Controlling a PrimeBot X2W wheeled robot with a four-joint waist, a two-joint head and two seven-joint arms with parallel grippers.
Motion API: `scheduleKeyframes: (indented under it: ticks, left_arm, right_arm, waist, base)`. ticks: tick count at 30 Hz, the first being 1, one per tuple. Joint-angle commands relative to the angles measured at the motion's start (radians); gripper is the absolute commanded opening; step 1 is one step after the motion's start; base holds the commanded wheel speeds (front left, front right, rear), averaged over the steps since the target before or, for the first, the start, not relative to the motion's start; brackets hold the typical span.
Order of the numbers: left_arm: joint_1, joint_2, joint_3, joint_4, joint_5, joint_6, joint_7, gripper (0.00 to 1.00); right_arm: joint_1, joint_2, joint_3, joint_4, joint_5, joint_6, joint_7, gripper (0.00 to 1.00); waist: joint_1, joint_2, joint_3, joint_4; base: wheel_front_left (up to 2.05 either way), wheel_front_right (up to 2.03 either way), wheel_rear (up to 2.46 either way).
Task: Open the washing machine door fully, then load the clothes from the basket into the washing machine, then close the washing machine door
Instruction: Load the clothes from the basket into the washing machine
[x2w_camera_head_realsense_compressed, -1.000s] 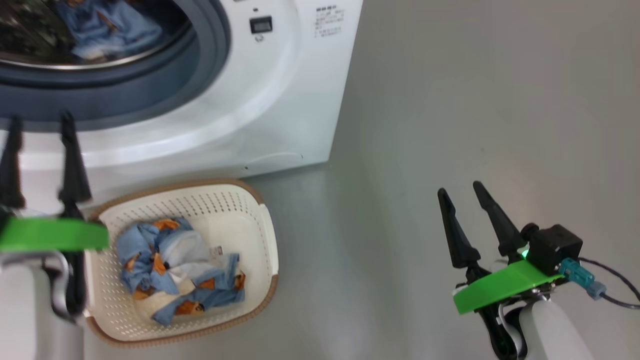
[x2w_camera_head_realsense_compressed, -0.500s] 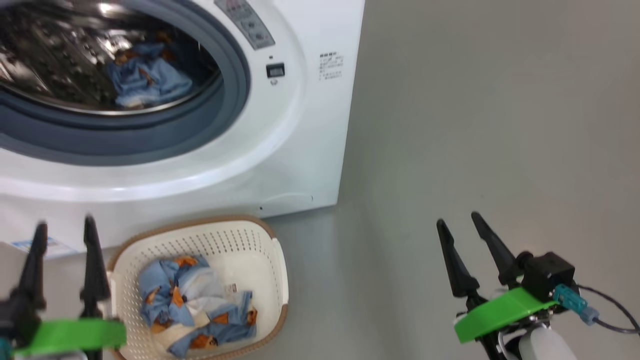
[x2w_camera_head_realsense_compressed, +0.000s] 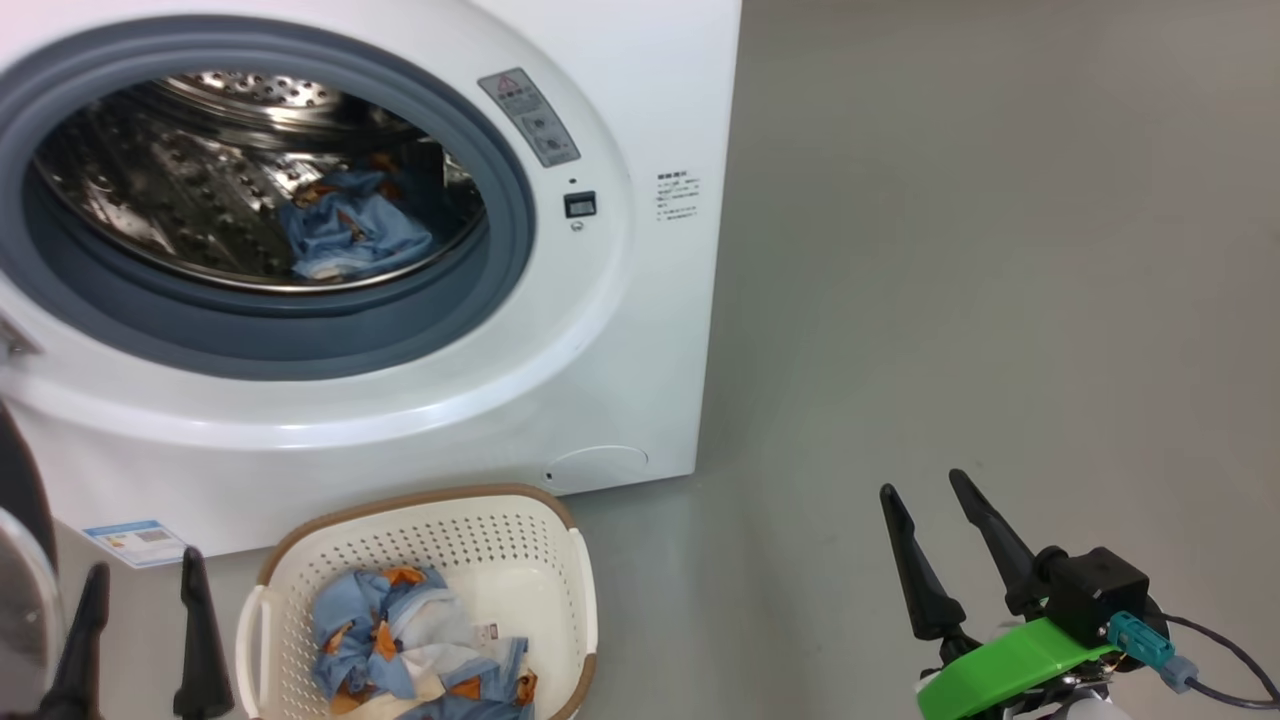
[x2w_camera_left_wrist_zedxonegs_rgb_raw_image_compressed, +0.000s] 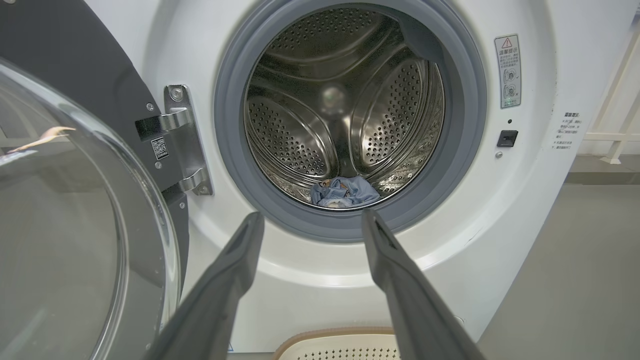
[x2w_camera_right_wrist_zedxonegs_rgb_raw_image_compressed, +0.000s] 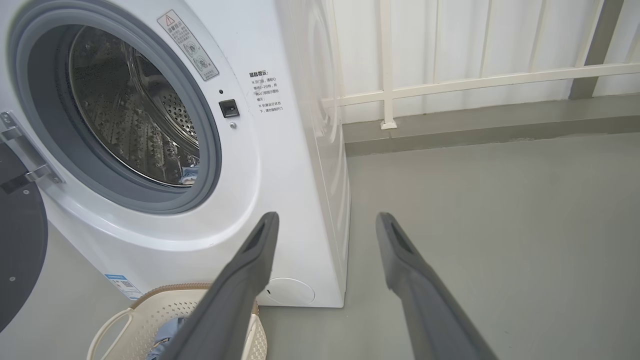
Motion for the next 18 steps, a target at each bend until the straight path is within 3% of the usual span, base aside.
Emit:
scheduleKeyframes:
  ticks: [1, 18]
  left_arm:
    - [0.01, 0.01, 0.03, -0.038, 0.01, 0.013, -0.005, 1.0]
    - [0.11, 0.005, -0.011, -0.064, -0.023, 0.055, -0.005, 1.0]
  right_arm:
    - [0.001, 0.001, 0.019, -0.03, -0.012, 0.002, -0.005, 1.0]
    - [0.007, 0.001, 0.02, -0.029, -0.021, 0.002, -0.005, 1.0]
  waist:
    - [0.0, 0.0, -0.014, 0.012]
    - [0.0, 0.0, -0.015, 0.021]
  base:
    - [0.0, 0.0, 0.0]
    - [0.0, 0.0, 0.0]
